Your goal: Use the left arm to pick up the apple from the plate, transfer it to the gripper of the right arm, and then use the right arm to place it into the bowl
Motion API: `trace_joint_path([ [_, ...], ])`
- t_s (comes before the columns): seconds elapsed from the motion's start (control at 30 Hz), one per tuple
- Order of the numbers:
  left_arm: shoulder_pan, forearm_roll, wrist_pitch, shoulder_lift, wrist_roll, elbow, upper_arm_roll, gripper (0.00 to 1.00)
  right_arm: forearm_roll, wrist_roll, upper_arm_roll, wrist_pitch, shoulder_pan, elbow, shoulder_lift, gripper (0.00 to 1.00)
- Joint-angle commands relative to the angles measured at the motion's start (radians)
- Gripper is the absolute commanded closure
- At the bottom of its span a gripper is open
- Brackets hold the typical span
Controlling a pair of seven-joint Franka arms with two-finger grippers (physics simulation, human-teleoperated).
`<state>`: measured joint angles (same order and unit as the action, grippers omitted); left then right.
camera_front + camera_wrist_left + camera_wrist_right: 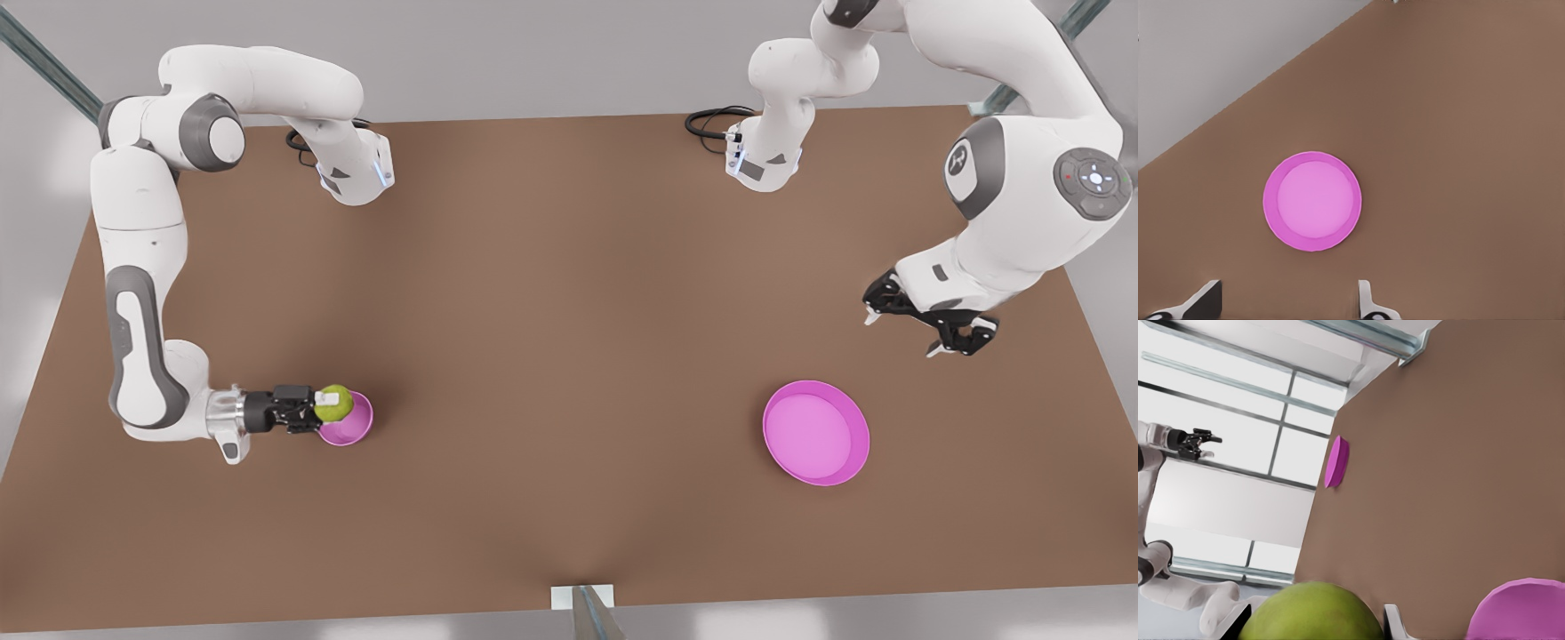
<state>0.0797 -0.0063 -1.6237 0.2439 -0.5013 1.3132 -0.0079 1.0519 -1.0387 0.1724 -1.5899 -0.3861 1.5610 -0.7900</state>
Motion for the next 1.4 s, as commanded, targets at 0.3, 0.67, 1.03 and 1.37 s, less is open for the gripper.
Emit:
trace_joint_path([
  [0.3, -0.018, -0.032, 0.024, 0.015, 0.695, -0.014, 0.005, 0.00, -0.171, 0.058, 0.001, -0.324, 0.041, -0.001, -0.005, 0.26],
  [0.67, -0.020, -0.037, 0.028, 0.011, 0.695, -0.014, 0.005, 0.00, -0.210, 0.091, 0.001, -0.375, 0.056, 0.028, -0.005, 0.01],
  [1.03, -0.020, -0.040, 0.030, 0.011, 0.695, -0.014, 0.003, 0.00, -0.260, 0.229, 0.003, -0.280, 0.047, 0.033, 0.055, 0.00],
  [1.37, -0.021, -0.034, 0.036, 0.009, 0.589, -0.019, 0.002, 0.00, -0.964, 0.809, -0.109, -0.130, 0.349, -0.256, 0.442, 0.00],
])
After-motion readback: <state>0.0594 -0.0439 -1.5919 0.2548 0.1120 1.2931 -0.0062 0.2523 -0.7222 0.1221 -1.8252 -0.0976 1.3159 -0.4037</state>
